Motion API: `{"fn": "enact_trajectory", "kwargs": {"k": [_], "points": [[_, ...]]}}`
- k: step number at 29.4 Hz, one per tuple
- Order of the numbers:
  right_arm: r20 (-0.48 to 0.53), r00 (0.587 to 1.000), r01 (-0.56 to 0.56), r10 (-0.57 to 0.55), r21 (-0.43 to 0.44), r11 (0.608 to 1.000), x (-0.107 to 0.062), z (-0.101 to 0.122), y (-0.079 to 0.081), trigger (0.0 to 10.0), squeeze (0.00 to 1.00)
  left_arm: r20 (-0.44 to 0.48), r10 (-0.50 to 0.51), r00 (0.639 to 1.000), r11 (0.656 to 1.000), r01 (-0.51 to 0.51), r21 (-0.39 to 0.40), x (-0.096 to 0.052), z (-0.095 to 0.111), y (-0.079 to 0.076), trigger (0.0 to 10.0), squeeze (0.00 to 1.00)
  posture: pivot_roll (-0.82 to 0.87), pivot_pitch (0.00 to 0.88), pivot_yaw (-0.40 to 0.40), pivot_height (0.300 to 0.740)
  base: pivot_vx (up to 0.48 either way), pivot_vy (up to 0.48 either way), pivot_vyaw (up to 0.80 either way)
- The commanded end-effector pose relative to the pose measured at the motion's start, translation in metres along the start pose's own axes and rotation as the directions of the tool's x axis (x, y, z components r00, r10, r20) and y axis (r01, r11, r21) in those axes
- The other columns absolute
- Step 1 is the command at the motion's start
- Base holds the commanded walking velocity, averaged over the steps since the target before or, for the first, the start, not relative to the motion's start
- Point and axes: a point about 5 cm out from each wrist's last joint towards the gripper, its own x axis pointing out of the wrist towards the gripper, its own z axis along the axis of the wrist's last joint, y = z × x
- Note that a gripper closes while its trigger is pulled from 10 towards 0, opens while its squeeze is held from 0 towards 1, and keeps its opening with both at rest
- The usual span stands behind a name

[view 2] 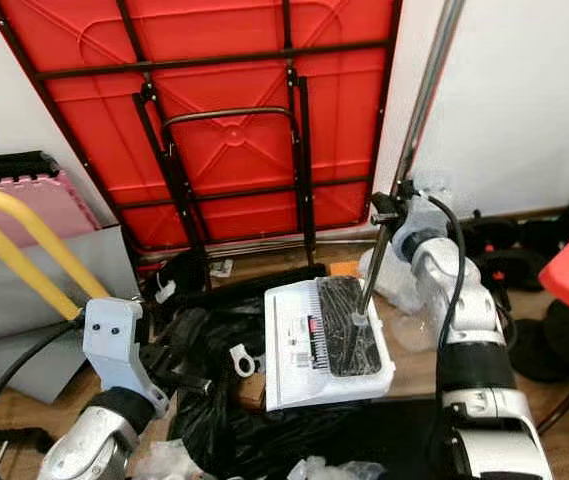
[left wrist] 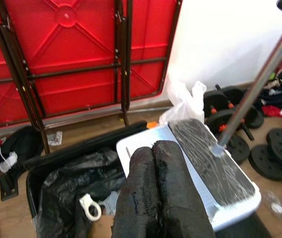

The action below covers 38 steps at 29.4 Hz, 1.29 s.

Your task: Sweep floor

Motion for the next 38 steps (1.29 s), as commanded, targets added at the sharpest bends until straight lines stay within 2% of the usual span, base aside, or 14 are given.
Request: {"fn": "enact_trajectory", "kwargs": {"k": [1,4,5,7,10,13,14,17,21,22,24,26,29,38], "points": [[0.113,0.993,-0.024,0.027,-0.026,0.999,0.006,0.024,0.006,10.0,0.00,-0.019,0.018,1.000,1.000,-0.018,0.008,-0.002,-0.001,0.000,10.0,0.00,-0.05,0.202,0.001,0.740,0.000,0.000,0.00],[0.139,0.988,-0.060,0.067,-0.054,0.997,0.010,0.031,0.012,10.0,0.00,-0.022,0.015,1.000,1.000,-0.015,0.007,-0.003,0.001,-0.002,10.0,0.00,-0.05,0.202,0.001,0.740,0.000,0.000,0.00],[0.150,0.984,-0.078,0.093,-0.106,0.991,0.020,0.040,0.022,10.0,0.00,-0.026,0.011,1.000,1.000,-0.011,-0.001,-0.004,0.003,-0.004,10.0,0.00,-0.04,0.213,0.005,0.740,0.000,0.000,0.80],[0.160,0.982,-0.074,0.099,-0.155,0.985,0.028,0.048,0.029,10.0,0.00,-0.030,0.004,1.000,1.000,-0.005,-0.011,-0.006,0.005,-0.007,10.0,0.00,-0.04,0.227,0.005,0.740,0.000,0.000,0.80],[0.160,0.982,-0.066,0.098,-0.190,0.980,0.031,0.051,0.031,10.0,0.00,-0.031,0.000,1.000,1.000,-0.001,-0.018,-0.007,0.005,-0.008,10.0,0.00,-0.04,0.234,0.005,0.740,0.000,0.000,0.64],[0.166,0.982,-0.041,0.093,-0.292,0.956,0.039,0.060,0.039,10.0,0.00,-0.036,-0.024,0.999,0.999,0.023,-0.036,-0.010,0.006,-0.014,10.0,0.00,-0.03,0.243,0.005,0.740,0.000,0.000,0.00],[0.166,0.982,-0.041,0.093,-0.292,0.956,0.039,0.060,0.039,10.0,0.00,-0.036,-0.024,0.999,0.999,0.023,-0.036,-0.010,0.006,-0.014,10.0,0.00,-0.03,0.243,0.005,0.740,0.000,0.000,0.00],[0.249,0.963,0.011,0.103,-0.418,0.908,0.052,0.086,0.061,10.0,0.00,-0.042,-0.055,0.998,0.998,0.054,-0.029,-0.013,0.007,-0.019,10.0,0.00,-0.04,0.254,0.008,0.740,0.000,0.000,0.00],[0.275,0.954,0.020,0.123,-0.464,0.886,0.056,0.095,0.074,10.0,0.00,-0.042,-0.064,0.997,0.998,0.064,-0.018,-0.013,0.007,-0.019,10.0,0.00,-0.04,0.261,0.015,0.740,0.000,0.000,0.00],[0.289,0.947,0.034,0.137,-0.516,0.856,0.059,0.101,0.086,10.0,0.00,-0.042,-0.069,0.997,0.998,0.068,-0.014,-0.013,0.008,-0.019,10.0,0.00,-0.04,0.265,0.015,0.740,0.000,0.000,0.00],[0.289,0.947,0.034,0.137,-0.516,0.856,0.059,0.101,0.086,10.0,0.00,-0.042,-0.069,0.997,0.998,0.068,-0.014,-0.013,0.008,-0.019,10.0,0.00,-0.04,0.265,0.015,0.740,0.000,0.000,0.00],[0.308,0.940,0.083,0.146,-0.623,0.777,0.066,0.112,0.106,10.0,0.00,-0.044,-0.074,0.996,0.997,0.073,-0.010,-0.014,0.010,-0.020,10.0,0.00,-0.03,0.271,0.009,0.740,0.000,0.000,0.00],[0.327,0.933,0.086,0.151,-0.608,0.789,0.068,0.118,0.115,10.0,0.00,-0.044,-0.072,0.996,0.997,0.072,-0.010,-0.014,0.011,-0.021,10.0,0.00,-0.03,0.272,0.005,0.740,0.000,0.000,0.00],[0.322,0.937,0.082,0.136,-0.580,0.811,0.070,0.113,0.116,10.0,0.00,-0.039,-0.061,0.997,0.998,0.060,-0.013,-0.013,0.012,-0.023,10.0,0.00,-0.04,0.277,-0.009,0.740,0.000,0.000,0.00]]}}
